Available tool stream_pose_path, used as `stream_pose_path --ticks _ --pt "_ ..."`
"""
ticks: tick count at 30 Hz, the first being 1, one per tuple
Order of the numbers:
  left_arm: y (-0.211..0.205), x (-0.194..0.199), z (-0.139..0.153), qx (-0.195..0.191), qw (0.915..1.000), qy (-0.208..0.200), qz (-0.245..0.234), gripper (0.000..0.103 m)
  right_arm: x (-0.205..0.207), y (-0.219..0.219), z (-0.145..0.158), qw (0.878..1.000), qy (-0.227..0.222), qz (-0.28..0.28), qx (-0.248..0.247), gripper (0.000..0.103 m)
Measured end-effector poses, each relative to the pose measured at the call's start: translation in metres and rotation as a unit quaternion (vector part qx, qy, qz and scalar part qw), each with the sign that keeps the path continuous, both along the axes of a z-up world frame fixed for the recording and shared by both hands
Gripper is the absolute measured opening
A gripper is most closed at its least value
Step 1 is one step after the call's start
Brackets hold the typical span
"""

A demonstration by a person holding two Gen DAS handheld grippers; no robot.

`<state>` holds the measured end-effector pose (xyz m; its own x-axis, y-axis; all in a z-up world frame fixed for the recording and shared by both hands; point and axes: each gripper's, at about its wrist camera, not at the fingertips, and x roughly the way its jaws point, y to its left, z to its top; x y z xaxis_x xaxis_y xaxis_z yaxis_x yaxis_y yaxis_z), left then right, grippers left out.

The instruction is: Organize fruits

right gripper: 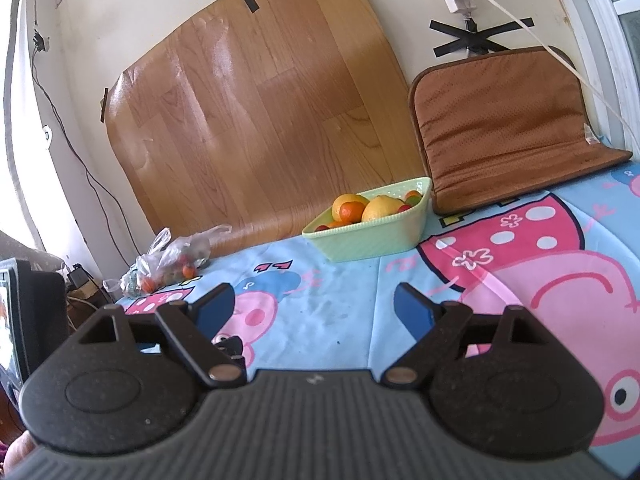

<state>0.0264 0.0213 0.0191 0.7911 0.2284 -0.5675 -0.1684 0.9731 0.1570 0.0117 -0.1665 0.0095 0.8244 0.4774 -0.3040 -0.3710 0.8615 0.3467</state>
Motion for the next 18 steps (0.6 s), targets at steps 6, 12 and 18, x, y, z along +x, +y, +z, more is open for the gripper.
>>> stream_pose_path --ticks 6,12,18 --pt "0.0001 -0.0001 -0.0005 0.001 1.0000 0.000 -0.001 0.103 0.0003 -0.0001 0.0000 1.000 0.000 0.000 0.000 0.089" --pt "-0.0002 -0.0002 -0.0003 0.001 1.0000 0.000 -0.001 0.103 -0.0007 0.0012 -0.0018 1.000 0.002 0.000 0.000 0.089" --pt "-0.0003 -0.0008 -0.0014 0.002 1.0000 0.002 0.000 0.103 -0.0010 0.0014 -0.0020 1.000 0.003 0.000 0.000 0.089"
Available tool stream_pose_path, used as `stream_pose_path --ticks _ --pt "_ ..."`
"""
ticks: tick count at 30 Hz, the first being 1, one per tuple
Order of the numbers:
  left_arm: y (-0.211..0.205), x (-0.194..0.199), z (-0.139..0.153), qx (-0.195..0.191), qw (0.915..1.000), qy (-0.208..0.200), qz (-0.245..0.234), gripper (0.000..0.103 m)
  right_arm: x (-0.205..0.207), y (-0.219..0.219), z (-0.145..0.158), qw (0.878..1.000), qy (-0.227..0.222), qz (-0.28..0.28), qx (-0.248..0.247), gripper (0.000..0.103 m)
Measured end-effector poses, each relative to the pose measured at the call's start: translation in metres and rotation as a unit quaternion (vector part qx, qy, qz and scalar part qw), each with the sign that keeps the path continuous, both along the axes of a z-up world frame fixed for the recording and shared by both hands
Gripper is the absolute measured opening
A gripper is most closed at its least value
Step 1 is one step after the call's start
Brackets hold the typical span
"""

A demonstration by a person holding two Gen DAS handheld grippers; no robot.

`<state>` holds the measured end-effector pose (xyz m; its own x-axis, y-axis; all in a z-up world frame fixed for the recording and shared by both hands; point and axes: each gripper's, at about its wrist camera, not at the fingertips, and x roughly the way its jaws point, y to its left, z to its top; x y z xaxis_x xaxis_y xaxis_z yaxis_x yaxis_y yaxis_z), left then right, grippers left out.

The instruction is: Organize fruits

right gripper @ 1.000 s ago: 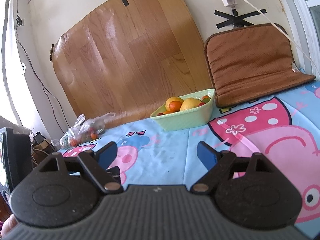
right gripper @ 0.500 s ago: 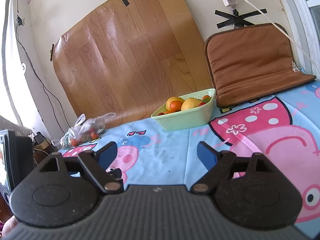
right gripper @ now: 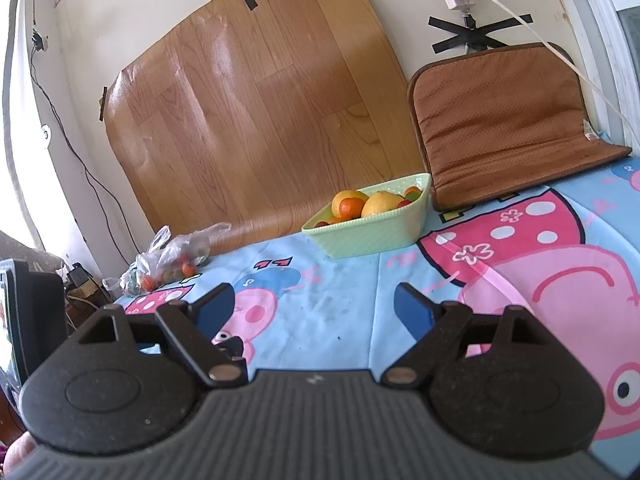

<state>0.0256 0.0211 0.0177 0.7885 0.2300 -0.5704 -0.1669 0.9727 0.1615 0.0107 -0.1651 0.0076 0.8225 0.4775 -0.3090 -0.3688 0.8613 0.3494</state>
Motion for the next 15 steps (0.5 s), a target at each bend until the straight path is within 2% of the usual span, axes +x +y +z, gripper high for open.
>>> stream_pose_path --ticks 7,15 --pt "0.0003 -0.0005 -0.0020 0.000 1.0000 0.004 -0.002 0.103 -0.0010 -0.0002 -0.0014 1.000 0.001 -0.001 0.001 0.089" --pt "0.0009 -0.0027 0.0030 -0.013 0.9996 -0.011 -0.021 0.103 -0.0021 0.0000 -0.0006 1.000 -0.004 -0.004 -0.004 0.089"
